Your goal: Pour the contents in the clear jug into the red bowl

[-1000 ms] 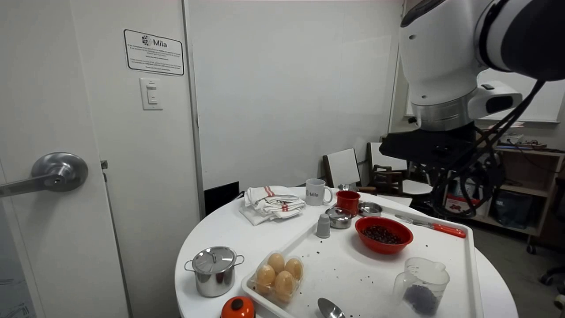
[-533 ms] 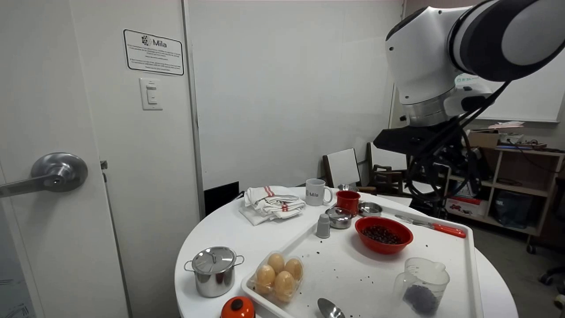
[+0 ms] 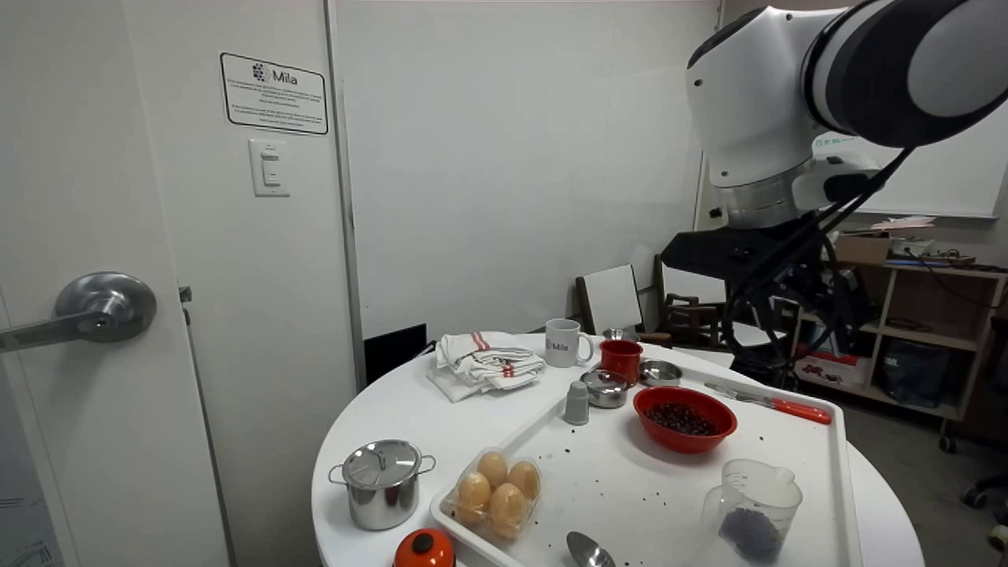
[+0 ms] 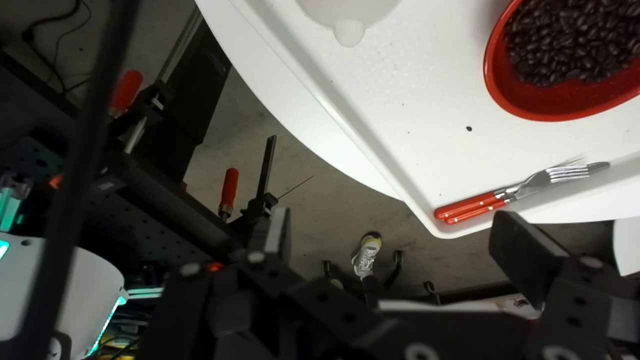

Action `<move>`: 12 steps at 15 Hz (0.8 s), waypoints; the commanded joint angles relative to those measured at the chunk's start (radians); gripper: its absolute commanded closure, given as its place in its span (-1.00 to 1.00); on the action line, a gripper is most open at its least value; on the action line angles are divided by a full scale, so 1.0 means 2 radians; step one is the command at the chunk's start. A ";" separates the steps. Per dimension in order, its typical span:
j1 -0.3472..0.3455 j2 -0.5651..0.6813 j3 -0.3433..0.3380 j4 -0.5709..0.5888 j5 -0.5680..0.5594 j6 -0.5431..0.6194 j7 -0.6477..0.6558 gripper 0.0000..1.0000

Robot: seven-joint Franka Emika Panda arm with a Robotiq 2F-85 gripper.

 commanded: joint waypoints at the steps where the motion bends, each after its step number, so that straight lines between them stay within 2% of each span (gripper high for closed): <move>1: 0.021 0.002 -0.008 0.000 0.021 0.023 0.000 -1.00; 3: 0.020 0.018 0.006 0.009 0.024 0.031 0.000 -1.00; 4: -0.004 0.027 0.038 0.014 0.024 0.032 -0.010 -1.00; 7: -0.009 0.055 0.066 0.025 0.037 0.037 -0.057 -1.00; 10: -0.002 0.074 0.074 0.037 0.014 0.035 -0.075 -1.00; 12: 0.001 0.065 0.074 0.023 0.019 0.034 -0.059 -1.00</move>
